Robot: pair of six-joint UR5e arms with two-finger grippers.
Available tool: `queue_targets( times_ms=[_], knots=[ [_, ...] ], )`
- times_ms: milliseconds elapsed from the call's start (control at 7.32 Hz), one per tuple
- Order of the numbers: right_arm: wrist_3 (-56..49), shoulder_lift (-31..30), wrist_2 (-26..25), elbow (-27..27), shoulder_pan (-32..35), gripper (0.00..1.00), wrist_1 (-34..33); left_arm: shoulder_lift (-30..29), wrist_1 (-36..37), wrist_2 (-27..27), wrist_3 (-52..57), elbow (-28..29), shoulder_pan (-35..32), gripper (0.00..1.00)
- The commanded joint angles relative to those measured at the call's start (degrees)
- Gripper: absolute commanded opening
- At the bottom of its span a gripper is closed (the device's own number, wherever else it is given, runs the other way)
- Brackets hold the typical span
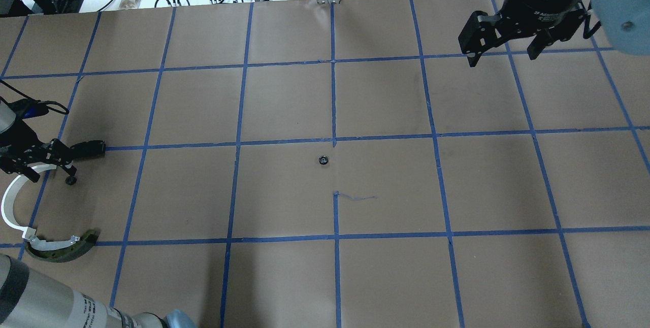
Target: Place bearing gear from tray to pile
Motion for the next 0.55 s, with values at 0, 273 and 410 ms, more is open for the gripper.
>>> queue_targets(
  times_ms=[0, 273, 410],
  knots=[
    [1.58, 0.99, 4.84, -0.06, 1.10, 1.00, -0.46, 2.93, 0.05, -0.33, -5.92, 2.96, -11.70, 1.00],
    [1.42, 1.08, 5.41, -1.90, 0.32, 1.00, -0.12, 4.25, 0.93, -6.79, -14.10, 3.51, -23.50, 1.00],
    [3.42, 0.91, 5.59, -0.95, 0.83, 1.00, 1.63, 4.00, 2.15, -6.75, -18.41, 3.33, -29.29, 1.00]
  ],
)
